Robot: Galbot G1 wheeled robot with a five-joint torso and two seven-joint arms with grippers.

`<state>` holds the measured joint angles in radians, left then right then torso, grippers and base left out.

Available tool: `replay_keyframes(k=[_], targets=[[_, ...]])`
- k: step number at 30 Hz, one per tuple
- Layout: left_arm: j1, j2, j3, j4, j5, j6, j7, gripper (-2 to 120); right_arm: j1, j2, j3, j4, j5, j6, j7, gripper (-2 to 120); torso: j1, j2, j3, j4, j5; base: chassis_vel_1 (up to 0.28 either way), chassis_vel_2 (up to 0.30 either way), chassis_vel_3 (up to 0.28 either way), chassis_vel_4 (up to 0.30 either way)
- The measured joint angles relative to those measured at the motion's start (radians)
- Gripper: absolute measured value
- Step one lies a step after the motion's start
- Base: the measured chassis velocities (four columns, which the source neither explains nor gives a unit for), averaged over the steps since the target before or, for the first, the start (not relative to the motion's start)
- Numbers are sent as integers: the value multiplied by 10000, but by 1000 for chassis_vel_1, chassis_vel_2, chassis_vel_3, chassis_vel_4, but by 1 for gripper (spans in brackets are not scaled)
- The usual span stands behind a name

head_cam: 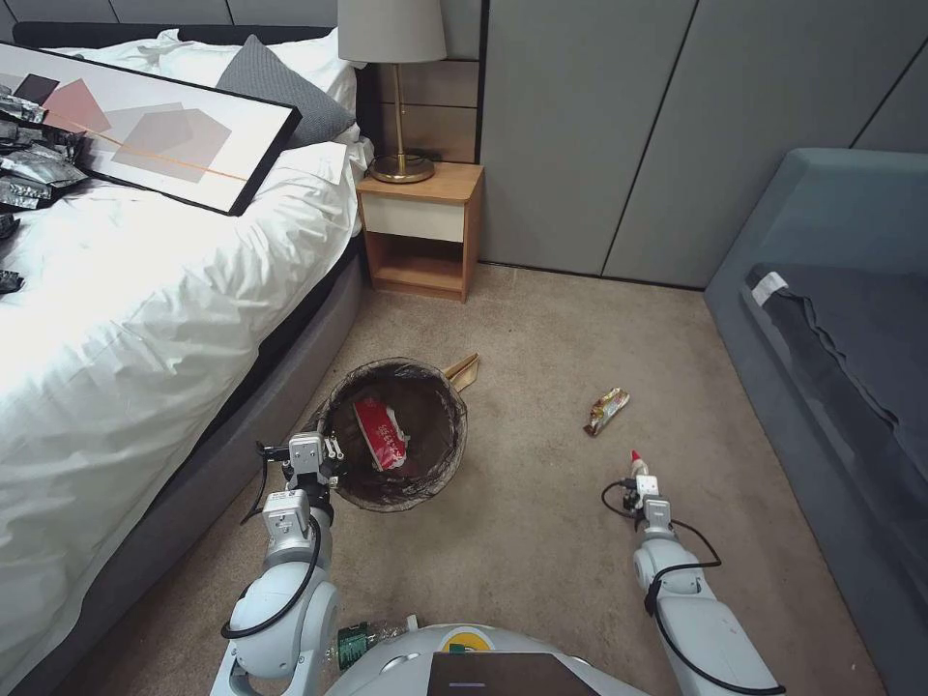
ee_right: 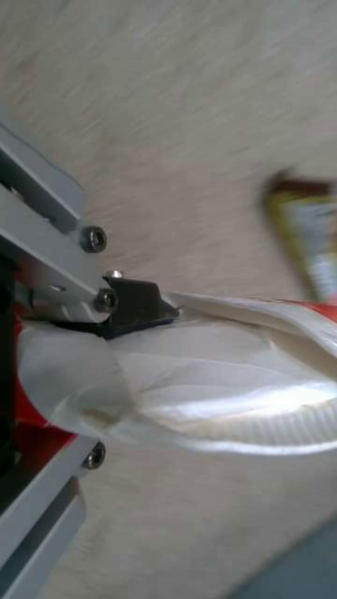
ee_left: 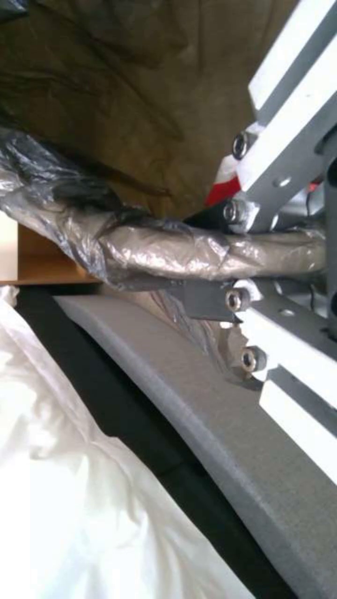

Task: Pick up the trash bin, then pick up the garbage from the floor and place it into the trash bin.

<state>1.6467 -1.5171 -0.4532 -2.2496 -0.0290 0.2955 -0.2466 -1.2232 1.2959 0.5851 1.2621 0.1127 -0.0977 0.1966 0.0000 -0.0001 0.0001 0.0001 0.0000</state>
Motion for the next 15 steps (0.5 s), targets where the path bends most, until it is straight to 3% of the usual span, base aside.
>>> replay_keyframes(k=[4, 10, 15], targets=[[3, -5, 1, 3, 1, 0, 1, 0, -407, 43, -1, 1284, 6, 11, 172, 0, 0, 0, -1, -1, -2, 0, 0, 0, 0], [9, -5, -4, 3, 2, 0, 0, 0, -553, 70, -33, 1796, 23, 248, 194, 0, 0, 0, -1, -3, -1, 0, 0, 0, 0], [13, -8, -7, 9, 2, -1, 2, 0, -716, 109, -117, 2473, 120, 1043, 52, 0, 0, 0, -1, 6, -1, 0, 0, 0, 0]])
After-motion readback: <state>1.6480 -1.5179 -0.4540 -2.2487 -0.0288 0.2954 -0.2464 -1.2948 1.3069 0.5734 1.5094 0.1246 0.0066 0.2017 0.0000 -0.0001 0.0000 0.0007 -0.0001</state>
